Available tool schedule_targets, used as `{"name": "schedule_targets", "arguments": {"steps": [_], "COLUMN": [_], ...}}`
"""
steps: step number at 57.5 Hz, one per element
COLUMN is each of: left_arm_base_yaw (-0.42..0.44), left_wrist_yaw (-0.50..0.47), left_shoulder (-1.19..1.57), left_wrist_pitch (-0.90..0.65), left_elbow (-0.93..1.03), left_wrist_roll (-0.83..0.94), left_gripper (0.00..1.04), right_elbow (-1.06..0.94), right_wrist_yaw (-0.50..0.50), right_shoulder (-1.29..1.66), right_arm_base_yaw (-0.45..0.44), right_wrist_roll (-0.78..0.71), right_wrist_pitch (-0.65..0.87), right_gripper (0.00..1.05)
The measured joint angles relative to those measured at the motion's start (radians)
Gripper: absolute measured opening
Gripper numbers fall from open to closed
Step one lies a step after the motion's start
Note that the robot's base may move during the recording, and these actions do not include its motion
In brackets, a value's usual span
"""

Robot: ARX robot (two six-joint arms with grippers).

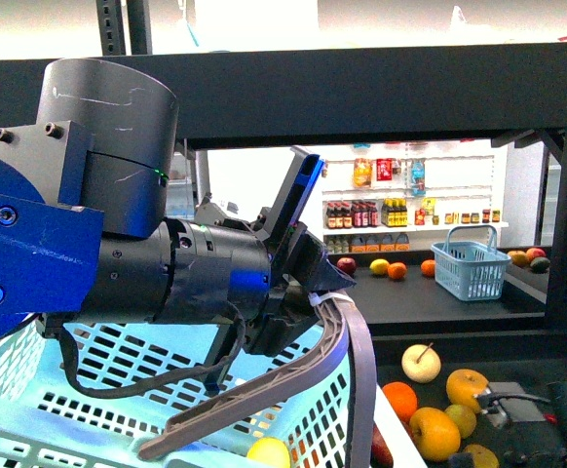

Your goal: Pick lemon from shelf

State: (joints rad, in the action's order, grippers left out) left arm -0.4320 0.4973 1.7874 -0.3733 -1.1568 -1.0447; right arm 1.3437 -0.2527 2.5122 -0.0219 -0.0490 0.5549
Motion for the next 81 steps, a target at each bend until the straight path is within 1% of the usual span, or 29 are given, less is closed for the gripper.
{"name": "schedule_targets", "arguments": {"steps": [14, 33, 50, 81], "left_arm_base_yaw": [0.000, 0.000, 0.000, 0.002], "left_wrist_yaw": [0.000, 0.000, -0.004, -0.009], "left_shoulder": [0.000, 0.000, 0.000, 0.000], "left_wrist_pitch": [0.000, 0.000, 0.000, 0.000], "left_elbow": [0.000, 0.000, 0.000, 0.000], "left_wrist_roll": [0.000, 0.000, 0.002, 0.011], "left_gripper": [0.12, 0.12, 0.12, 0.12], "right_elbow": [0.094, 0.237, 0.351, 0.597], "right_wrist_yaw": [-0.001, -0.005, -0.007, 0.060], "right_shoulder": [0.106, 0.203, 0.291, 0.472], "right_arm_base_yaw": [0.102, 0.196, 0.236, 0.272], "right_wrist_roll": [-0.071, -0.110, -0.130, -0.138], "right_wrist_pitch": [-0.019, -0.040, -0.073, -0.135], "right_gripper": [0.97, 0.97, 0.97, 0.97]}}
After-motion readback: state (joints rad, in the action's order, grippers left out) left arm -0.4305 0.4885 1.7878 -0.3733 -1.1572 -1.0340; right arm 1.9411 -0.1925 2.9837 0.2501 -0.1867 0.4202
